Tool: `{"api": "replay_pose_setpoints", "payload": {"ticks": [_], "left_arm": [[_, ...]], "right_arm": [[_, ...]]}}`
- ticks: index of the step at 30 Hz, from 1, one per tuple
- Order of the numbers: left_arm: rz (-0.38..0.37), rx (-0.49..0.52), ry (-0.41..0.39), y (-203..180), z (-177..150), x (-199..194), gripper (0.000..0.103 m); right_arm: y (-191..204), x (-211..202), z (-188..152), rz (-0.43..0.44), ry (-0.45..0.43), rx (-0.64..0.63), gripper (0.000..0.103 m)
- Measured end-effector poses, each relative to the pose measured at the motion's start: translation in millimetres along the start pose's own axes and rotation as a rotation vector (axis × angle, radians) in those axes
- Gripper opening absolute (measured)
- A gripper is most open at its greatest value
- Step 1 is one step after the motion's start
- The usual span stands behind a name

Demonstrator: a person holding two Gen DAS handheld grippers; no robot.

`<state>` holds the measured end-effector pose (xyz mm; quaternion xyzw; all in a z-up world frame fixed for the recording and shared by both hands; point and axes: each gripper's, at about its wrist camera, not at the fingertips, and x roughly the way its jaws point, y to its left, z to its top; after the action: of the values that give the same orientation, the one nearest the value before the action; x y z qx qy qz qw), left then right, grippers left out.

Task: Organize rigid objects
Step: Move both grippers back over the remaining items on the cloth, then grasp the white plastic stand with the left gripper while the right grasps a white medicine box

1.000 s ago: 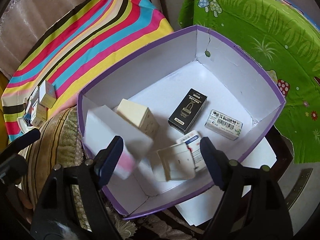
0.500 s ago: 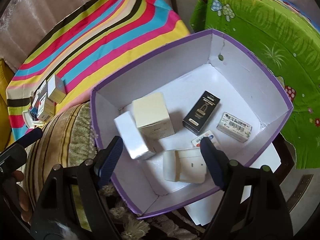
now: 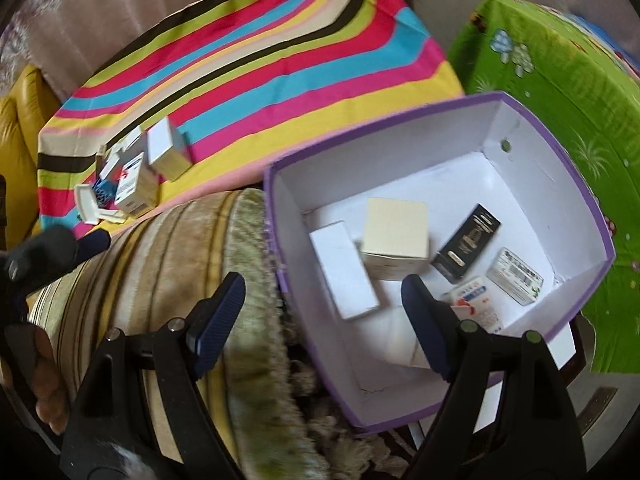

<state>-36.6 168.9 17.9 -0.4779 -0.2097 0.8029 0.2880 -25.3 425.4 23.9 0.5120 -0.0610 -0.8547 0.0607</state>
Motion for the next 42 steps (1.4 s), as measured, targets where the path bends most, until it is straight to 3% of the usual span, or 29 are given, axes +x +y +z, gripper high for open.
{"api": "replay_pose_setpoints", "payload": {"ticks": [7,10,12,20,27,38,42], "left_arm": [[0.105,-0.299,-0.096,73.7,14.0,-29.3,0.078],[0.098,-0.441,-0.131,110.1,15.5,-42.5,0.065],[0.088,-0.486,-0.145,122.6,17.7,-46.4,0.064],[0.096,-0.598,-0.158,153.4,29.1,-42.6,0.06],[0.063,-0.72,-0.149,193.6,30.8,-39.7,0.047],[0.061,-0.755,-0.142,209.8,32.7,-29.2,0.038],[0.056,-0.764,-0.155,216.8,32.2,-28.7,0.026]], "right_arm": [[28.4,2.6,4.5,0.012,-0.01,-0.06,0.083],[39.1,6.3,5.4,0.008,-0.009,-0.09,0.083],[46.2,8.7,6.1,0.004,-0.009,-0.112,0.083],[78.8,12.8,14.4,0.006,-0.013,-0.199,0.083],[118.9,26.3,24.5,0.028,0.003,-0.306,0.083],[175.6,58.1,42.8,0.062,0.028,-0.418,0.083],[190.0,69.2,47.9,0.069,0.04,-0.434,0.083]]}}
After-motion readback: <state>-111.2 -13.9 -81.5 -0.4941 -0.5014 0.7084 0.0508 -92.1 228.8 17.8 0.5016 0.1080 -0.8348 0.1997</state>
